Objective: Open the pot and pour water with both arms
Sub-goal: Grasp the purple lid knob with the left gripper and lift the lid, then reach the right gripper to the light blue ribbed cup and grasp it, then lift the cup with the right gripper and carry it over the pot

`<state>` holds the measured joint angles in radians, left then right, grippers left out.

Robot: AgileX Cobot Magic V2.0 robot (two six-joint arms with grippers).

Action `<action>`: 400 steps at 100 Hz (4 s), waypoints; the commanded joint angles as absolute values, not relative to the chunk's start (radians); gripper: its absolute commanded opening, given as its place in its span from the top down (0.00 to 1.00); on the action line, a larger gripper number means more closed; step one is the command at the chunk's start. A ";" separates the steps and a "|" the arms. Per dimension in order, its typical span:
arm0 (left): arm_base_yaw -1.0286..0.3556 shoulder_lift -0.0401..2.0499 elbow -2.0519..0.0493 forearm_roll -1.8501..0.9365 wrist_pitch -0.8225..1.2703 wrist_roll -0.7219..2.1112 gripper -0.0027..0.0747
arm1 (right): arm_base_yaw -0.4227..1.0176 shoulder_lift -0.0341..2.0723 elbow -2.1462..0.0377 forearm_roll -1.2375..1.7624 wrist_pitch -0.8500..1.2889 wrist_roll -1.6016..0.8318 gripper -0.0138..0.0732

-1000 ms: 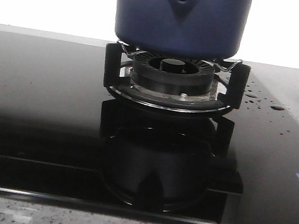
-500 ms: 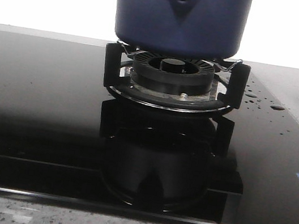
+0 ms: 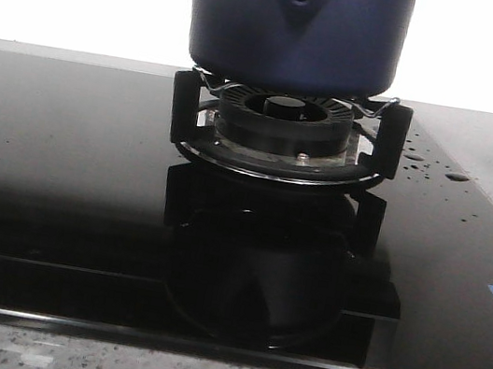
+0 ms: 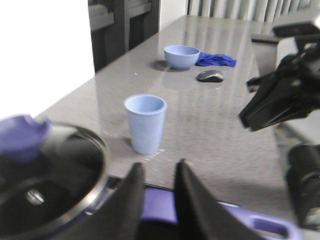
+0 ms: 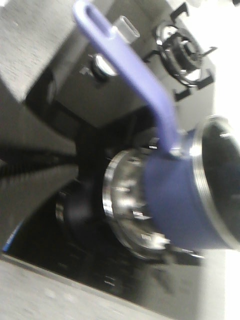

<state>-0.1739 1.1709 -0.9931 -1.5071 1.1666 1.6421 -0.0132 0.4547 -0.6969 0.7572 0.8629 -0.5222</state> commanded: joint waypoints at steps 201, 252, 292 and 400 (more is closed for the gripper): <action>-0.407 1.723 -1.452 -1.726 0.951 1.681 0.65 | -0.011 0.468 -0.743 0.772 0.629 -0.552 0.17; -0.299 1.483 -1.452 -1.730 0.958 1.670 0.65 | -0.050 0.466 -0.743 0.413 0.370 -0.536 0.17; -0.282 1.410 -1.452 -1.730 0.989 1.651 0.65 | -0.130 0.466 -0.573 0.308 0.267 -0.440 0.17; -0.284 1.416 -1.452 -1.732 0.989 1.651 0.65 | -0.058 0.792 -0.389 0.479 -0.204 -0.440 0.17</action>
<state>-0.2849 1.4515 -1.4178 -1.6291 0.9775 1.6607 -0.0787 0.7688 -0.3640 0.4792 -0.0961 -0.4395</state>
